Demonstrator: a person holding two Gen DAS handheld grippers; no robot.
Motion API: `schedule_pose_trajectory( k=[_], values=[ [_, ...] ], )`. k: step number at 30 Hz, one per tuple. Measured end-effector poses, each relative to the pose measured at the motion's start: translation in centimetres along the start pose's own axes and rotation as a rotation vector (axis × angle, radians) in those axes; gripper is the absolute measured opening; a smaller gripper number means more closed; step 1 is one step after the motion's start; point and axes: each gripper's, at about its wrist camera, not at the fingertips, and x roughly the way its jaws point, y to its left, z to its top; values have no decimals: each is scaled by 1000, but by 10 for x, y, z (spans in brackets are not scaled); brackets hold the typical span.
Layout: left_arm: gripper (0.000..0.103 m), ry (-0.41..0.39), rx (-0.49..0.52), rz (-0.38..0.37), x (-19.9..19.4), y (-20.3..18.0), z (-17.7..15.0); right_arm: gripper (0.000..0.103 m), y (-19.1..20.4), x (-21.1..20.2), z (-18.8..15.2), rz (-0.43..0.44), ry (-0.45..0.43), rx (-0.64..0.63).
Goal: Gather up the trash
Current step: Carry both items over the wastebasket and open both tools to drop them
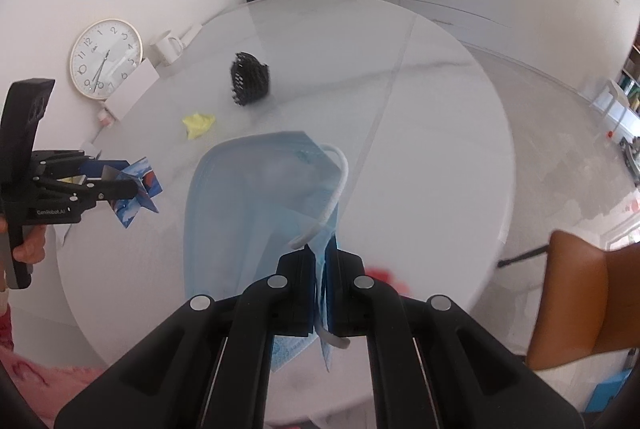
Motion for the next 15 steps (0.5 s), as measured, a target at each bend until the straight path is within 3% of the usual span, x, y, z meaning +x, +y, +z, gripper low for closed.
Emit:
schedule_pose_trajectory(
  k=[8,15],
  values=[
    [45,71,81,-133,27,-155,-29,5,-86,-63,-89,-54,22,93],
    [45,153,140,-174,79,-253,-52,5,-137,-85,-144,-51,83,94]
  ],
)
